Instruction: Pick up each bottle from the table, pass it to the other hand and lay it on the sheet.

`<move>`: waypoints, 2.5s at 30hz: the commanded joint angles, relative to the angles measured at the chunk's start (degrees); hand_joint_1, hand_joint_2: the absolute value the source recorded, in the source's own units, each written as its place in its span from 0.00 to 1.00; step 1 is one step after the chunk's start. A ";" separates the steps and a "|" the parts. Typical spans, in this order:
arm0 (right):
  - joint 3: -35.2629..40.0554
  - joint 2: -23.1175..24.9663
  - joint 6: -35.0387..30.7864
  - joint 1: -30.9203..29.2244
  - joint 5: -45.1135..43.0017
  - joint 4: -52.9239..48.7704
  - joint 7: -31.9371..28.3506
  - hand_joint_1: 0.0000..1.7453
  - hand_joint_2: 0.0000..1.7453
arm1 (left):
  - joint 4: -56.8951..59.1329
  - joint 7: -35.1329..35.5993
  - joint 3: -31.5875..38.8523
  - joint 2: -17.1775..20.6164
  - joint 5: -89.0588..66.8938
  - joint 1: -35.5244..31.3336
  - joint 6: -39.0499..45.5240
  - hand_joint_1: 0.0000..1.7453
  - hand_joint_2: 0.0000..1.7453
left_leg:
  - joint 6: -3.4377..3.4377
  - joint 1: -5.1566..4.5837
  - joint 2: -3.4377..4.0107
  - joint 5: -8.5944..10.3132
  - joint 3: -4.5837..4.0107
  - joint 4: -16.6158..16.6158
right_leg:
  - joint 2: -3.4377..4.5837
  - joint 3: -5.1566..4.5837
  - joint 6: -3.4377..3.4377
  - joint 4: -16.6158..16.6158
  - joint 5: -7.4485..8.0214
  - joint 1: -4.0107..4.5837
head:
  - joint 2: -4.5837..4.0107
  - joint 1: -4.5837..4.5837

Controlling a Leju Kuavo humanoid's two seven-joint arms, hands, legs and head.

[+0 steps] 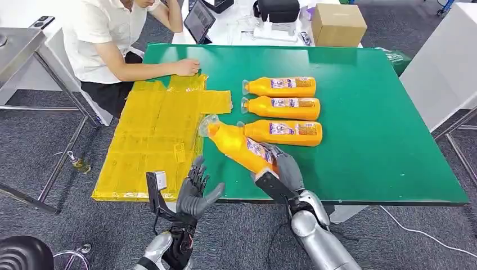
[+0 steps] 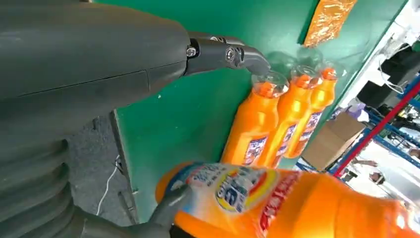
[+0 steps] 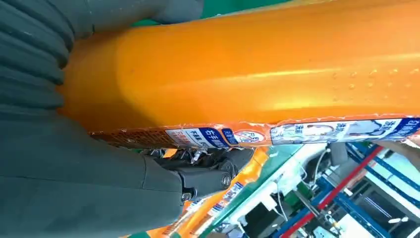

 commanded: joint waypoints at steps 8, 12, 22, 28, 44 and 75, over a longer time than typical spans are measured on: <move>3.03 1.21 0.91 -1.06 -1.75 1.24 -0.73 0.56 1.00 | 2.17 0.16 -3.47 1.95 0.95 -2.33 -1.84 0.00 1.00 | 0.09 0.00 0.09 -0.10 0.27 -0.03 | -0.01 0.24 -0.16 -0.04 -0.08 0.05 | 0.00 0.00; 7.77 2.23 3.50 -2.47 -1.29 6.14 -0.29 1.00 1.00 | -2.27 -1.93 -5.84 2.76 -1.49 -1.94 -4.01 0.00 1.00 | 0.10 0.02 0.19 -0.16 0.39 -0.06 | 0.06 0.35 -0.24 -0.06 -0.12 0.08 | 0.00 0.00; 15.94 1.15 6.41 -0.70 -0.46 2.03 -2.66 1.00 1.00 | 3.63 0.34 -5.92 1.28 -0.58 -4.22 -7.20 0.00 1.00 | 0.07 0.04 0.06 -0.06 0.16 -0.05 | -0.02 0.15 -0.13 -0.07 -0.05 0.07 | 0.00 0.00; 19.66 -0.01 4.66 1.43 -1.20 -7.18 -3.16 1.00 1.00 | 8.99 0.27 -3.24 -0.75 4.99 -7.75 -5.18 0.00 1.00 | 0.10 0.03 -0.03 -0.11 0.28 -0.03 | -0.15 0.29 -0.22 -0.03 -0.15 0.08 | 0.00 0.00; 23.90 0.18 3.34 1.47 -2.31 -8.00 -3.93 0.93 1.00 | 10.17 -1.89 -2.19 -2.25 10.61 -9.82 -6.47 0.00 1.00 | 0.07 0.04 0.02 -0.11 0.20 -0.02 | -0.08 0.20 -0.20 -0.02 -0.12 0.09 | 0.00 0.00; 20.31 -0.41 -8.12 5.92 7.29 -2.46 -2.99 0.00 1.00 | -5.44 -8.28 0.76 -0.49 2.90 -2.26 -1.33 1.00 1.00 | 0.04 0.02 -0.04 -0.03 0.00 -0.06 | -0.10 -0.01 -0.10 -0.06 -0.06 0.04 | 0.00 0.00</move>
